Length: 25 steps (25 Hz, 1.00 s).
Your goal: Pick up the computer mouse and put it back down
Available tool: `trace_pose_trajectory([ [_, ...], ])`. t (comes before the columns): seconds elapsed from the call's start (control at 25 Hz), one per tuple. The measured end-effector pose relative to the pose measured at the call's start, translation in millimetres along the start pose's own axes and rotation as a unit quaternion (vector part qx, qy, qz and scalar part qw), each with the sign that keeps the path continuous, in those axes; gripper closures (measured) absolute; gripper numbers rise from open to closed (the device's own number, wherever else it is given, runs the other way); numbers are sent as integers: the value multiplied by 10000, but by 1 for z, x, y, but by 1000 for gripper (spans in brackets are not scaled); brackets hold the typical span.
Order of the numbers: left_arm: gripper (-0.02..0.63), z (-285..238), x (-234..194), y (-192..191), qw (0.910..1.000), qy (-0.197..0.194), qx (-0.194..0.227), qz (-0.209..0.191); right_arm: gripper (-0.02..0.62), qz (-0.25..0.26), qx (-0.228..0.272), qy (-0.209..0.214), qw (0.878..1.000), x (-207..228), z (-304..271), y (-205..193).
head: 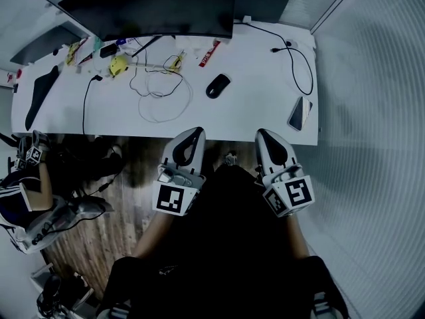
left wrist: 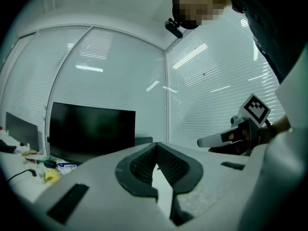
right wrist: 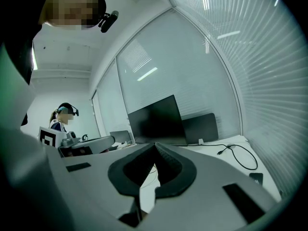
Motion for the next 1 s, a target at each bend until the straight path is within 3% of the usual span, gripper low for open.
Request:
trace_pose_trajectory([
  [0.32,598,-40,-13,-22,9996,-129,-243,-113,597,2,-128,-358,9993,20,-10,-1],
  [0.44,598,-56,-18,-38,9978,-413,-472,-219,597,-17,-210,-632,9978,28,-15,-6],
  [0.6,598,-84,-26,-63,9929,-885,-779,-147,596,-155,-255,-983,9947,42,-26,-6],
  [0.72,598,-103,-33,-77,9895,-1101,-896,-260,595,-198,-282,-1185,9924,49,-36,-6],
  [1.0,572,-136,-46,-113,9763,-1496,-1561,-28,596,-264,-324,-1537,9872,49,-60,-2],
])
Point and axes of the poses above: the fingertips, and each gripper's own axes: z backward along the fingers, x to its right, y out of its top, the point moved 2 cm from there along z, backward along the fingers, and after that the axes turned 1 degree about x, right-handed, at the moved point
